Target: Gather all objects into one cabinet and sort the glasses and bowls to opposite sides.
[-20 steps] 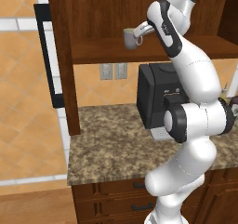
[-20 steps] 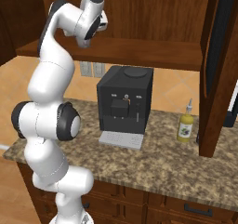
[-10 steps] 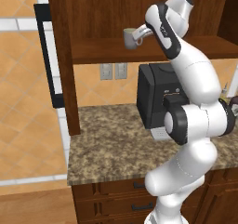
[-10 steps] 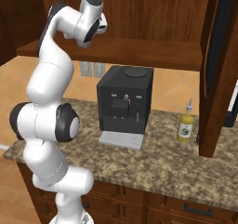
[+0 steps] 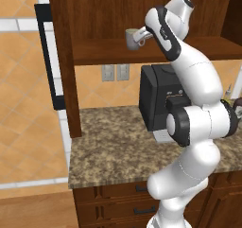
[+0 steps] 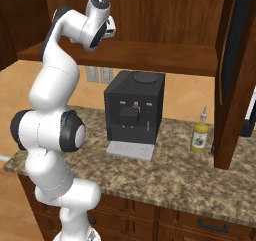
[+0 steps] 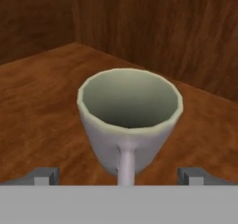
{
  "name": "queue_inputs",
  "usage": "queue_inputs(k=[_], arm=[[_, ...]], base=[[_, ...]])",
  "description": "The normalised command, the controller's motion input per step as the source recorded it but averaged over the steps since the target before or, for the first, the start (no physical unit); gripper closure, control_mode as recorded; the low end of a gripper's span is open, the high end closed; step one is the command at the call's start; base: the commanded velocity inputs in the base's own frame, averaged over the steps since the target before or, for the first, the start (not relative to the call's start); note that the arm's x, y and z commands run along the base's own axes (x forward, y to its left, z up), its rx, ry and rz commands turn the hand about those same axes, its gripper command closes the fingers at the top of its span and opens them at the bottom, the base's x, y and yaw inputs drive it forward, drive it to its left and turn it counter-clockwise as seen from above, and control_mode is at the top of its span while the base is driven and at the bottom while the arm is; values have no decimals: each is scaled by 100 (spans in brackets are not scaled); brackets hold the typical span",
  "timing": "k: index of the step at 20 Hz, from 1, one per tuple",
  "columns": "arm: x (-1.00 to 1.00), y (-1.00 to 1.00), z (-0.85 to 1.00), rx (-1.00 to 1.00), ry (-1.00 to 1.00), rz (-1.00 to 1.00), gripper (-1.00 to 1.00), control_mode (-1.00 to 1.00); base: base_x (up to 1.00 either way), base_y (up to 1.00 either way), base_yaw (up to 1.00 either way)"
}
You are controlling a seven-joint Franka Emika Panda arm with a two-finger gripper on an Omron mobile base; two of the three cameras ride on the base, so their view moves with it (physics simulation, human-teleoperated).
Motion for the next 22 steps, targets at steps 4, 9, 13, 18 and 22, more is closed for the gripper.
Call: queue_inputs(k=[4, 9, 13, 18, 22], arm=[[30, 7, -2, 0, 0, -5, -100, -100], [21, 14, -5, 0, 0, -4, 100, -100], [6, 13, -2, 0, 0, -1, 100, -100], [0, 0, 0, 0, 0, 0, 100, -100], [0, 0, 0, 0, 0, 0, 100, -100]], base=[[0, 0, 0], [0, 0, 0], [0, 0, 0], [0, 0, 0], [0, 0, 0]])
